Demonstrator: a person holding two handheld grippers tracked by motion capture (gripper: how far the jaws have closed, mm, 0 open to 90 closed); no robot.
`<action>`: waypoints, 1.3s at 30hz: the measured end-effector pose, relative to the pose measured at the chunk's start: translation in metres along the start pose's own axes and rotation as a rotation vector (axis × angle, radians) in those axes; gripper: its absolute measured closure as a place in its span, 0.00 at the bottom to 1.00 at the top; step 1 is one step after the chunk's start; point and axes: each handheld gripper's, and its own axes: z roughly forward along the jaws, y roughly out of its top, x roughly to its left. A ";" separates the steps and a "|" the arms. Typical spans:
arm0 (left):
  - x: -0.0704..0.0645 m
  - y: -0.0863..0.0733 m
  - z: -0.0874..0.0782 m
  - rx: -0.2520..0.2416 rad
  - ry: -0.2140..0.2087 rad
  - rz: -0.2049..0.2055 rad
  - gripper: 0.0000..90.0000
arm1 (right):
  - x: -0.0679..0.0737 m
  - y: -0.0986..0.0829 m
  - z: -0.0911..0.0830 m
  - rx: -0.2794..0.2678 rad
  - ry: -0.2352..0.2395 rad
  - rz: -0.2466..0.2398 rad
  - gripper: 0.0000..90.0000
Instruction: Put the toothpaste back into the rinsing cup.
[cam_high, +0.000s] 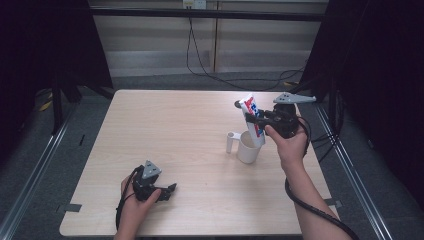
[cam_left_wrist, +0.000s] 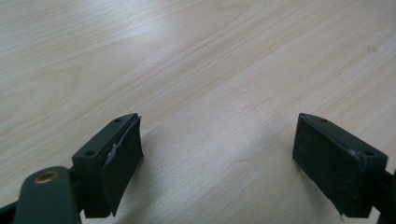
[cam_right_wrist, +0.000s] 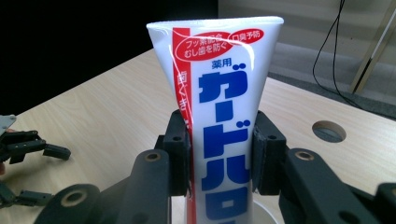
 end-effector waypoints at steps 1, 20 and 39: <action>0.000 0.000 0.000 0.000 0.000 0.000 0.17 | 0.000 0.000 0.000 0.000 0.000 0.000 0.72; 0.000 0.000 0.000 0.003 0.002 0.000 0.17 | -0.008 -0.016 0.011 -0.052 -0.034 0.020 0.72; 0.000 0.000 0.000 0.002 0.001 0.000 0.17 | -0.006 -0.026 0.026 -0.054 -0.049 0.016 0.71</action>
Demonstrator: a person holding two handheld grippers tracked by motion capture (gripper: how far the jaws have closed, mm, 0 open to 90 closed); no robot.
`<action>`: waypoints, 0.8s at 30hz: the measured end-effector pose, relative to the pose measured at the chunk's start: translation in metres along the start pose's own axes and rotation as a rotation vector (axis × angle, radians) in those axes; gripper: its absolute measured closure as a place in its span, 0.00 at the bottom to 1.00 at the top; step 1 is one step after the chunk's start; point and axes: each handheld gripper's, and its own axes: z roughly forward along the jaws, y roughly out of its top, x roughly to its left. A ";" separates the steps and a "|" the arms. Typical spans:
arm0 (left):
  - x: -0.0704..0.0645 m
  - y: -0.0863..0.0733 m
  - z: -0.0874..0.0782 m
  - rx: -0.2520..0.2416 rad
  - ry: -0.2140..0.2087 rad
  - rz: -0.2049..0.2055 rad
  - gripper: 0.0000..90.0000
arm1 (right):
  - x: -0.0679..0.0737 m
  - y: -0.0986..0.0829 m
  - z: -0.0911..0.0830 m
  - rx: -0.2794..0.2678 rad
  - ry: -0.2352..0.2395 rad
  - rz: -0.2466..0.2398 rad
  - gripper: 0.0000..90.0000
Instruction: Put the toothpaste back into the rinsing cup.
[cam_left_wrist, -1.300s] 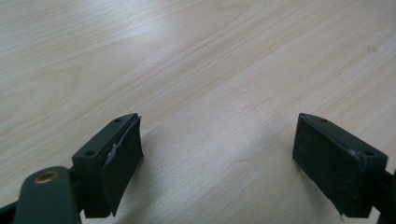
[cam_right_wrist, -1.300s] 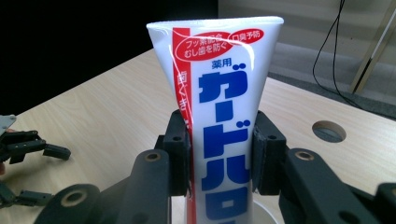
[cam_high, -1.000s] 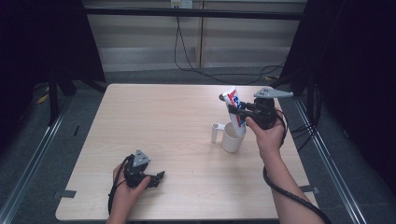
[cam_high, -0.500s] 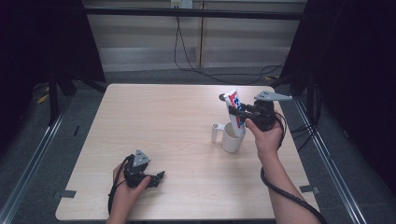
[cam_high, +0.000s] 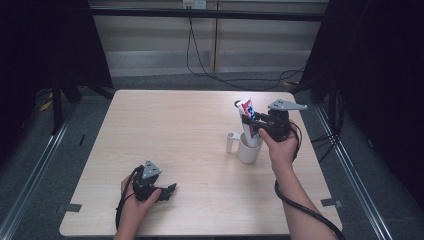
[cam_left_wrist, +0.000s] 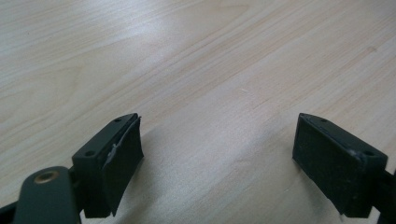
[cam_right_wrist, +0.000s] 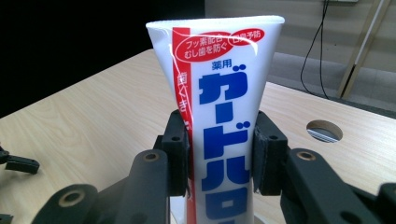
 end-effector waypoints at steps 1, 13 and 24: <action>0.000 0.000 0.000 0.000 0.000 0.000 0.17 | 0.000 -0.001 0.000 0.001 -0.003 0.000 0.71; 0.000 0.000 0.000 0.000 -0.001 0.000 0.17 | -0.001 -0.010 0.000 -0.003 -0.016 -0.007 0.70; 0.000 0.000 0.000 0.000 0.000 0.000 0.17 | -0.004 -0.022 -0.001 -0.005 -0.011 0.002 0.69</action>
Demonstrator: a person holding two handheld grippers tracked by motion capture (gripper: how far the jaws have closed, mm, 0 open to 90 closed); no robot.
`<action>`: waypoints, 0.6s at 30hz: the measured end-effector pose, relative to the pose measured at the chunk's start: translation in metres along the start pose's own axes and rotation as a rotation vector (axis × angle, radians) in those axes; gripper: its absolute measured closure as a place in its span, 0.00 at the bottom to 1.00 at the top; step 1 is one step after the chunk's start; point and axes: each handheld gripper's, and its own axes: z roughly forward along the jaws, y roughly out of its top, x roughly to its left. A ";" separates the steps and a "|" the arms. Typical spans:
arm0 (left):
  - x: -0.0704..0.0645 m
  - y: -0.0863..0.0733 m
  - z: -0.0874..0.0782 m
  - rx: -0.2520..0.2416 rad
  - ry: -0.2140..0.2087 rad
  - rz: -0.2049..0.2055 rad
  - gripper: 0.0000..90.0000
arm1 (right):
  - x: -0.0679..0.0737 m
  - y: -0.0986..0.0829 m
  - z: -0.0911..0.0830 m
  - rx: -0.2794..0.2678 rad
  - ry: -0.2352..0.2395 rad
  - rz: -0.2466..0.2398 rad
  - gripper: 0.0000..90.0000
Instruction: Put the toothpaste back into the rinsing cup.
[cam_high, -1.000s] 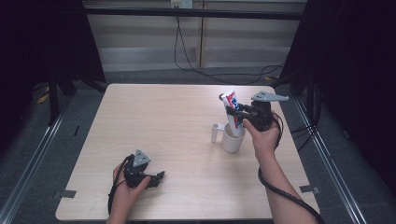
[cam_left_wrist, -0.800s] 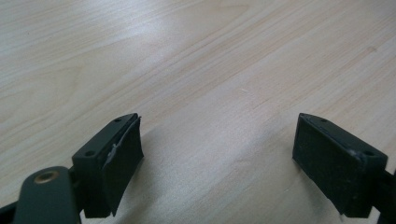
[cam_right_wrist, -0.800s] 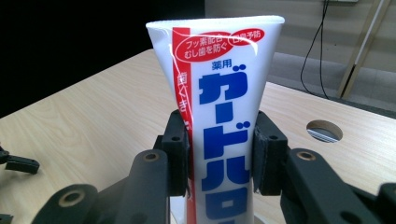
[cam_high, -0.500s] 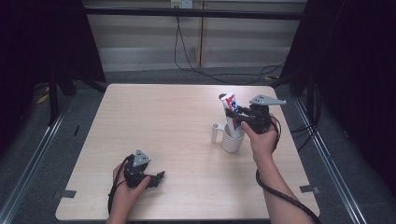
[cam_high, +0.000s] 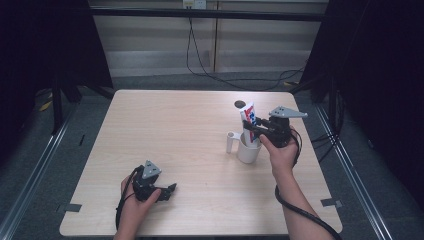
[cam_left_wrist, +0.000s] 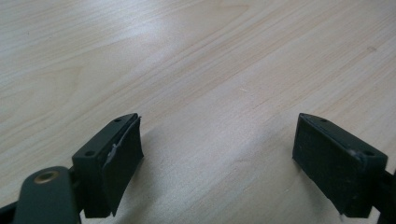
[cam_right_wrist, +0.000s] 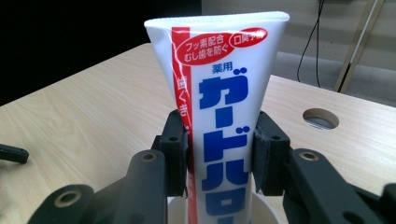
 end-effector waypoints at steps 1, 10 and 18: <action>0.000 0.000 0.000 0.000 0.000 0.000 0.17 | 0.000 -0.001 0.000 0.004 0.001 0.002 0.69; 0.000 0.000 0.000 0.000 0.000 0.000 0.17 | -0.001 -0.010 -0.001 0.016 0.001 0.002 0.68; 0.000 0.000 0.000 0.000 0.000 0.000 0.17 | -0.001 -0.018 -0.003 0.022 -0.001 0.013 0.68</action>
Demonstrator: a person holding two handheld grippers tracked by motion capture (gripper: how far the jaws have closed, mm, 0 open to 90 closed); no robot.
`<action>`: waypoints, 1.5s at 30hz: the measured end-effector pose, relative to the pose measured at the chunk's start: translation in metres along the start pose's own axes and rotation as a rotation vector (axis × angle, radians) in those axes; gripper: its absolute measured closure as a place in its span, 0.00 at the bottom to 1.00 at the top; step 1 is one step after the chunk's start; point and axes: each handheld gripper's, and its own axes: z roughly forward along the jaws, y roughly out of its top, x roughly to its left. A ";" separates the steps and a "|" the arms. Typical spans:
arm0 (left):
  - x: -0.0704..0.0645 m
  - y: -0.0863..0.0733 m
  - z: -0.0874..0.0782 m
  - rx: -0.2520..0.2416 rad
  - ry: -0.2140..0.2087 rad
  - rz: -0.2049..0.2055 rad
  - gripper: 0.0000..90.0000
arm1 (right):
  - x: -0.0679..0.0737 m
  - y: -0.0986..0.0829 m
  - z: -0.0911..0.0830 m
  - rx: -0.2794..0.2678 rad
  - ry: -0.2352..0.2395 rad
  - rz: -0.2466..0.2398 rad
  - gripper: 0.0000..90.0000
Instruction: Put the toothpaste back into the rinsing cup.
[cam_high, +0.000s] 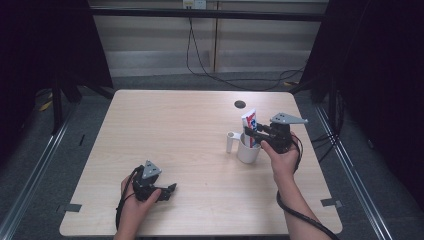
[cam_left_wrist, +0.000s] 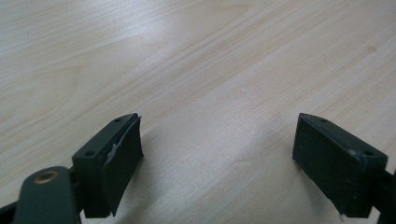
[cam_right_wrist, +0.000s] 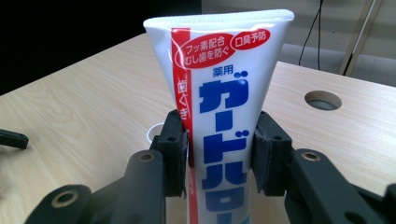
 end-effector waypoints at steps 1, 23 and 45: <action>0.000 0.000 0.000 0.000 0.001 0.000 0.17 | 0.000 -0.001 0.000 0.001 0.002 -0.002 0.68; 0.000 0.000 0.000 0.000 0.001 0.001 0.17 | -0.004 -0.009 -0.004 0.062 -0.010 -0.001 0.64; 0.000 0.000 0.000 0.001 0.001 0.000 0.17 | -0.004 -0.013 -0.004 0.108 -0.015 -0.018 0.63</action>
